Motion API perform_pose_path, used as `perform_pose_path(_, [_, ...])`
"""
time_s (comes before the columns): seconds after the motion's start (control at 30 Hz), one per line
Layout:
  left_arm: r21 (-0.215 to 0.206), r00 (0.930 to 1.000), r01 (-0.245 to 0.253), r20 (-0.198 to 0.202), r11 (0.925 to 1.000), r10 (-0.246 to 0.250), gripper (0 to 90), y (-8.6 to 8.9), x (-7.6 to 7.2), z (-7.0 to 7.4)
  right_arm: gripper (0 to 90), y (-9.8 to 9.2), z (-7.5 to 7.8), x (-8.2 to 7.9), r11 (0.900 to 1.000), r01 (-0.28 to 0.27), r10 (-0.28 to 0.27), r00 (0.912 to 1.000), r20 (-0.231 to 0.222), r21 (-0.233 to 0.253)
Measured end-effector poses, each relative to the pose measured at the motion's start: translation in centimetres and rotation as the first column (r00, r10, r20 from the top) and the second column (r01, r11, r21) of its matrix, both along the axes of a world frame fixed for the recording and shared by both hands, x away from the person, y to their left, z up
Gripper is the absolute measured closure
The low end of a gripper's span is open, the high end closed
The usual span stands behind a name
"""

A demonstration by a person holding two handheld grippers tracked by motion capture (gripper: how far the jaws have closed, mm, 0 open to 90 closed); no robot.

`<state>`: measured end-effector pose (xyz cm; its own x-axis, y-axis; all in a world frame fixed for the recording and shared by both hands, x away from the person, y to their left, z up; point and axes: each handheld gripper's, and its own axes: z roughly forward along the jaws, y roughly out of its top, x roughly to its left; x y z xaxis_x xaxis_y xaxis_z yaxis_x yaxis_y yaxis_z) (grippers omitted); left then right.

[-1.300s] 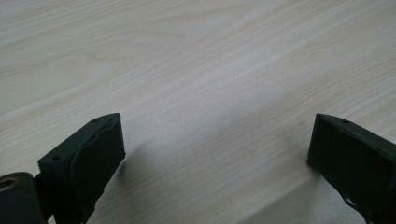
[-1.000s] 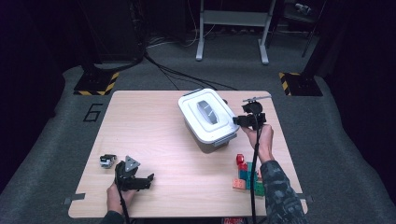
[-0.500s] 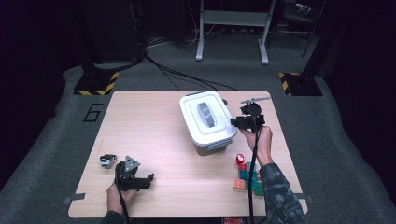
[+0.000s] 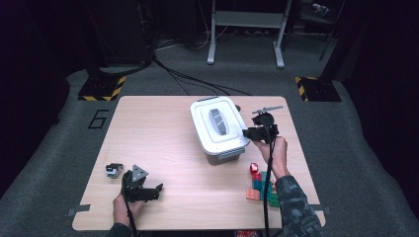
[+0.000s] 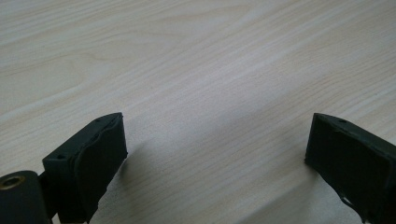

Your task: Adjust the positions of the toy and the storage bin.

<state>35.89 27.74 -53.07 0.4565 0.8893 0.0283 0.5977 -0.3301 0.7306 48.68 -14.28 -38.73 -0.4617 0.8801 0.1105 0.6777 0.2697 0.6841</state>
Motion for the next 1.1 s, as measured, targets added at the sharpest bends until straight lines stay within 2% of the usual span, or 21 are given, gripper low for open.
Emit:
perform_pose_path(0.13, [0.0, 1.0, 0.0, 0.0, 1.0, 0.0, 5.1, 0.0, 0.0, 0.0, 68.5, 0.2, 0.0, -0.7, 1.0, -0.004, 0.004, 1.0, 0.001, -0.003])
perform_pose_path(0.17, [0.0, 1.0, -0.001, 0.0, 1.0, 0.001, 5.1, 0.0, 0.0, 0.0, 68.3, 0.3, 0.0, -1.0, 1.0, 0.003, -0.003, 1.0, -0.009, 0.005])
perform_pose_path(0.4, [0.0, 1.0, -0.001, 0.0, 1.0, 0.001, 5.2, 0.0, 0.0, 0.0, 67.2, 0.8, -0.2, -2.6, 0.999, -0.017, 0.017, 0.9998, 0.012, 0.027])
perform_pose_path(0.53, [0.0, 1.0, -0.002, 0.0, 1.0, 0.002, 5.2, 0.0, 0.0, 0.0, 66.5, 1.2, -0.2, -3.5, 0.999, -0.017, 0.016, 0.9998, 0.008, 0.045])
perform_pose_path(0.6, [0.0, 1.0, -0.002, 0.0, 1.0, 0.002, 5.2, 0.0, 0.0, 0.0, 66.1, 1.3, -0.3, -3.9, 0.998, -0.036, 0.035, 0.9991, 0.022, 0.045])
perform_pose_path(0.67, [0.0, 1.0, -0.001, -0.001, 1.0, 0.001, 5.2, 0.0, 0.0, 0.0, 65.5, 1.7, -0.3, -4.4, 0.997, -0.034, 0.033, 0.9994, 0.01, 0.062])
perform_pose_path(0.8, [0.0, 1.0, -0.002, 0.0, 1.0, 0.002, 5.2, 0.0, 0.0, 0.0, 64.6, 2.4, -0.3, -5.2, 0.996, -0.06, 0.058, 0.998, 0.023, 0.067])
perform_pose_path(0.97, [-0.001, 1.0, 0.001, -0.008, 1.0, -0.001, 5.2, 0.0, 0.0, 0.0, 66.5, 3.1, -0.5, -5.8, 0.99, -0.1, 0.097, 0.9948, 0.031, 0.103])
perform_pose_path(1.07, [0.001, 1.0, 0.001, -0.009, 1.0, -0.001, 5.2, 0.0, 0.0, 0.1, 64.4, 3.4, -0.5, -6.1, 0.989, -0.111, 0.108, 0.9934, 0.04, 0.099])
perform_pose_path(1.1, [-0.003, 1.0, -0.003, -0.002, 1.0, 0.003, 5.2, 0.0, 0.0, 0.0, 62.6, 3.3, -0.5, -6.2, 0.988, -0.109, 0.106, 0.9938, 0.034, 0.111])
